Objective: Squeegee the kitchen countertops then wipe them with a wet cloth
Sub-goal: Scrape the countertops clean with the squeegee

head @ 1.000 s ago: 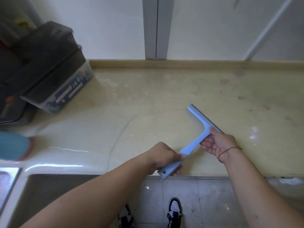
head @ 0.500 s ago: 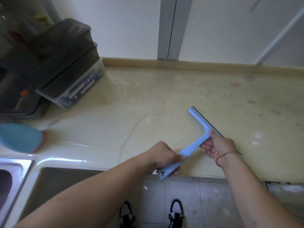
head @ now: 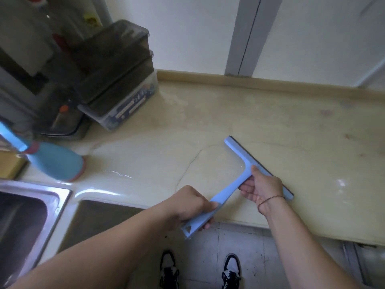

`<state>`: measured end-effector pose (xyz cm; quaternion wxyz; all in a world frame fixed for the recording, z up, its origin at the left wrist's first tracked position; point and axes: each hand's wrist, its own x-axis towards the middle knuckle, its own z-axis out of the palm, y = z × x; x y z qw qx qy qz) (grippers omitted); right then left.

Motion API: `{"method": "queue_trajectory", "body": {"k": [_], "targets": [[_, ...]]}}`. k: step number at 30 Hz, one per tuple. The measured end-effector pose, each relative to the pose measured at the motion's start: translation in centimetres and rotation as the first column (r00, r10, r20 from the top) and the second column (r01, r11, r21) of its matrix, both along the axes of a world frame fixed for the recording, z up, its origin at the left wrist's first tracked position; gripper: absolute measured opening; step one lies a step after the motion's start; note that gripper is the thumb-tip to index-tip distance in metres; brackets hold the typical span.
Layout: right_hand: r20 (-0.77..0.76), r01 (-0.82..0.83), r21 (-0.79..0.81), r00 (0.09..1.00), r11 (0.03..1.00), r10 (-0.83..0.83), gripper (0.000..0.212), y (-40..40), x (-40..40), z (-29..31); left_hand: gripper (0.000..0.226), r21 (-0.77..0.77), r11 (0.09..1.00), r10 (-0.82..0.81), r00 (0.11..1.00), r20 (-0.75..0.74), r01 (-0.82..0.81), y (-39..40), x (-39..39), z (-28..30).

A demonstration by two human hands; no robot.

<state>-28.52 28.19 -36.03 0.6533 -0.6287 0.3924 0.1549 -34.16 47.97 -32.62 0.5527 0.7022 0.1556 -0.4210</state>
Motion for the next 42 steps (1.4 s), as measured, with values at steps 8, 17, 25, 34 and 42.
{"method": "queue_trajectory", "body": {"k": [8,17,25,34,42], "targets": [[0.002,-0.006,-0.024,1.0,1.0,0.006,0.034,0.3,0.0,0.0,0.039,-0.012,1.0,-0.008,0.999,0.035,0.009,0.2,-0.3,1.0],[-0.006,-0.053,-0.027,0.999,0.998,0.053,0.035,1.7,-1.1,0.5,0.037,-0.032,0.996,0.081,0.996,0.025,-0.08,0.7,-2.5,0.9],[-0.019,-0.153,-0.074,0.988,0.986,0.152,0.037,2.8,-2.3,0.6,0.035,-0.022,0.972,0.235,0.972,0.008,-0.235,0.2,-6.1,0.6],[-0.045,-0.352,-0.112,0.936,0.929,0.349,0.039,1.7,-3.4,0.7,0.032,-0.05,0.914,0.402,0.915,-0.04,-0.403,-3.5,-10.3,0.3],[-0.056,-0.479,-0.13,0.878,0.868,0.476,0.04,0.3,-4.0,0.4,0.034,-0.078,0.852,0.512,0.855,-0.079,-0.517,-6.3,-12.6,-0.4]]}}
